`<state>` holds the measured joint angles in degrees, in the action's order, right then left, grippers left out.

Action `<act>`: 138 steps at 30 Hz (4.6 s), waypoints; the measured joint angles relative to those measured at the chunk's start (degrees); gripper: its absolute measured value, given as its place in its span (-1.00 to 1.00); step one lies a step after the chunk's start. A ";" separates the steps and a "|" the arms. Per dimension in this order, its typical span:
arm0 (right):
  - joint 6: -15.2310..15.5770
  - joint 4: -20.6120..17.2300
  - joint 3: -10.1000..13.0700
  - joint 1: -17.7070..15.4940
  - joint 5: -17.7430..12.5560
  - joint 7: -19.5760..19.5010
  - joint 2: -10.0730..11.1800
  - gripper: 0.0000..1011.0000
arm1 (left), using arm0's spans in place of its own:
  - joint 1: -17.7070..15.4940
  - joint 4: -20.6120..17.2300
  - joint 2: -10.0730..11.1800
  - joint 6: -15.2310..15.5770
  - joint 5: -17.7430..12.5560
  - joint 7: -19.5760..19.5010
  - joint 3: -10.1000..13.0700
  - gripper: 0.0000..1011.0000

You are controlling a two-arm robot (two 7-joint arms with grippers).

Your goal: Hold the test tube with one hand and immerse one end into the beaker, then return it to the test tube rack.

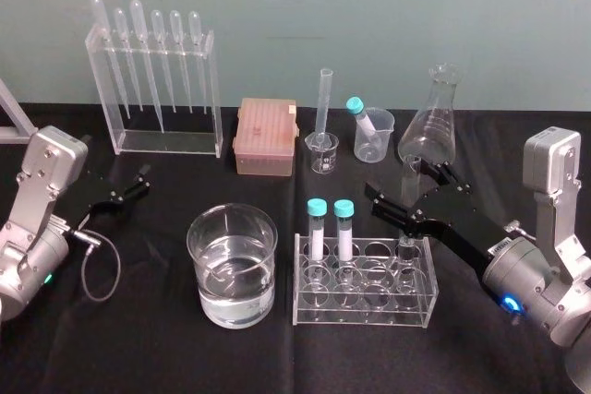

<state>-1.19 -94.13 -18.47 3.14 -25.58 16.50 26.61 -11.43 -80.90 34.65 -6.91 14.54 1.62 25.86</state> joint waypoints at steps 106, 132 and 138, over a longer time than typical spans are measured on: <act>-10.70 -1.42 2.14 7.35 2.03 11.07 -2.76 -0.56 | 0.00 0.00 0.00 0.00 0.00 0.00 0.00 0.98; -10.98 -1.65 2.23 7.36 2.08 11.01 -2.66 -0.56 | 0.00 0.00 0.00 0.00 0.00 0.00 0.00 0.98; -11.01 -1.66 2.23 7.36 2.08 11.01 -2.66 -0.56 | 0.00 0.00 0.00 0.00 0.00 0.00 0.00 0.98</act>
<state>-12.20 -95.79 -16.24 10.50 -23.50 27.51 23.95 -11.43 -80.90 34.65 -6.91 14.55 1.62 25.86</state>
